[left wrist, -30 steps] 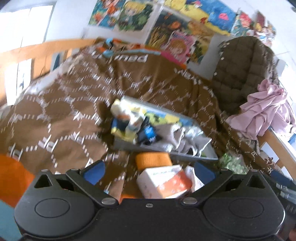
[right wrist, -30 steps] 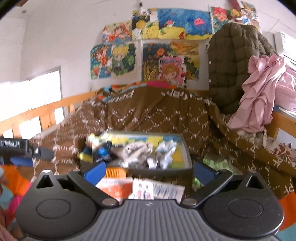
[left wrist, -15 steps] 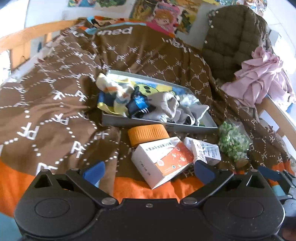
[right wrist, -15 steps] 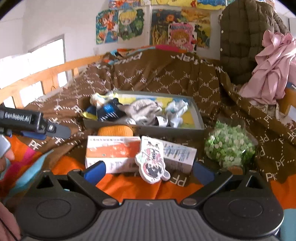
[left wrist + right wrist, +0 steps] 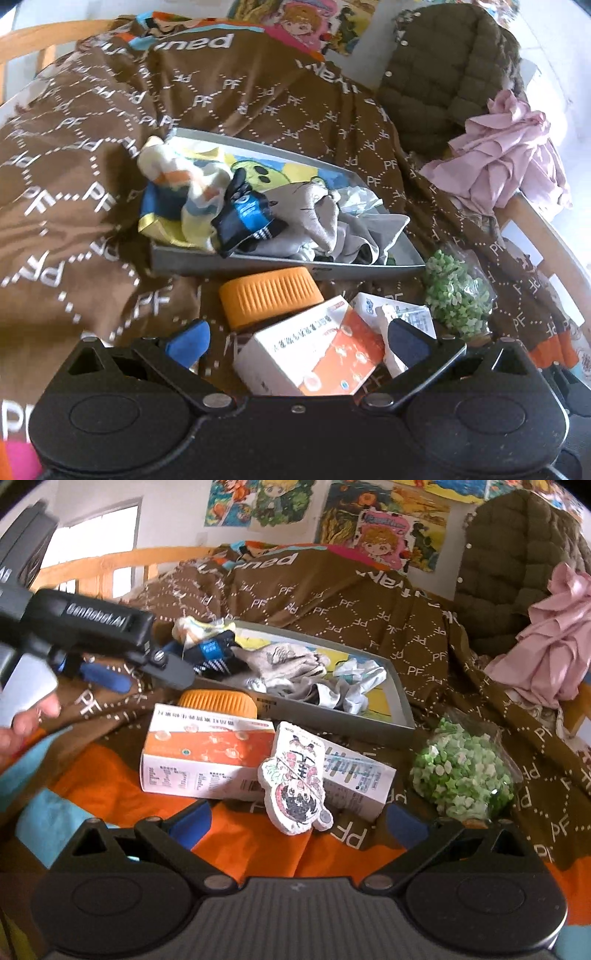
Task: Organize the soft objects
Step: 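Grasp the orange cylinder with the left tool while the right tool grasps a white cartoon-print item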
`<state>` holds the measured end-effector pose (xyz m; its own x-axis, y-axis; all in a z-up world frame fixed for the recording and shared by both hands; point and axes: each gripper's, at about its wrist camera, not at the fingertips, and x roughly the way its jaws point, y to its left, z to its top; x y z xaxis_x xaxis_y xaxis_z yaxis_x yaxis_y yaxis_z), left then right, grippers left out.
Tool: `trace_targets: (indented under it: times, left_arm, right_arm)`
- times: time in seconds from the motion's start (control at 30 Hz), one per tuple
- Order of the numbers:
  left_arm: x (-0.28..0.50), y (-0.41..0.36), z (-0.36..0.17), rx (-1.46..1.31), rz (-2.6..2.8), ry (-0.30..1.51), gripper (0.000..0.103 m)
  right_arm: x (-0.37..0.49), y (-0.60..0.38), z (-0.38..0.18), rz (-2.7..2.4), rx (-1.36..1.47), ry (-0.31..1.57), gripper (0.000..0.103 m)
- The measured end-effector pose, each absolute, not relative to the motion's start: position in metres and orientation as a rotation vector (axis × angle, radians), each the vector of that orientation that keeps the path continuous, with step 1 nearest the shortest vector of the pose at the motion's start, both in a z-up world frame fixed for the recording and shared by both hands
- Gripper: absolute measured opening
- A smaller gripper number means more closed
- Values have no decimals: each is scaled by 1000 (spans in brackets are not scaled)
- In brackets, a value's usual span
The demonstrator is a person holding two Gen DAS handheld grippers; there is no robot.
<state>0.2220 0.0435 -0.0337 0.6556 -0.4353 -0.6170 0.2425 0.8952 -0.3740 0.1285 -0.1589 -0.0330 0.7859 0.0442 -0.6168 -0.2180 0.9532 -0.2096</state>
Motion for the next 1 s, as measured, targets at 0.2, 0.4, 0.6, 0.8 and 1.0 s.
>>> trace_targets:
  times: [0.2, 0.4, 0.6, 0.8, 1.0]
  left_arm:
    - [248, 45, -47, -306, -435, 791, 102]
    - [275, 50, -64, -377, -463, 846, 102]
    - [295, 58, -84, -478, -475, 897, 102]
    - [307, 62, -99, -528, -516, 901, 95]
    - [310, 63, -102, -548, -517, 903, 82]
  right_arm:
    - [140, -146, -46, 125, -382, 637, 103]
    - [155, -137, -61, 105, -455, 645, 101]
    - [169, -130, -75, 91, -515, 675, 98]
    - [178, -130, -81, 68, -515, 694, 92]
    - [179, -130, -81, 74, -512, 702, 83]
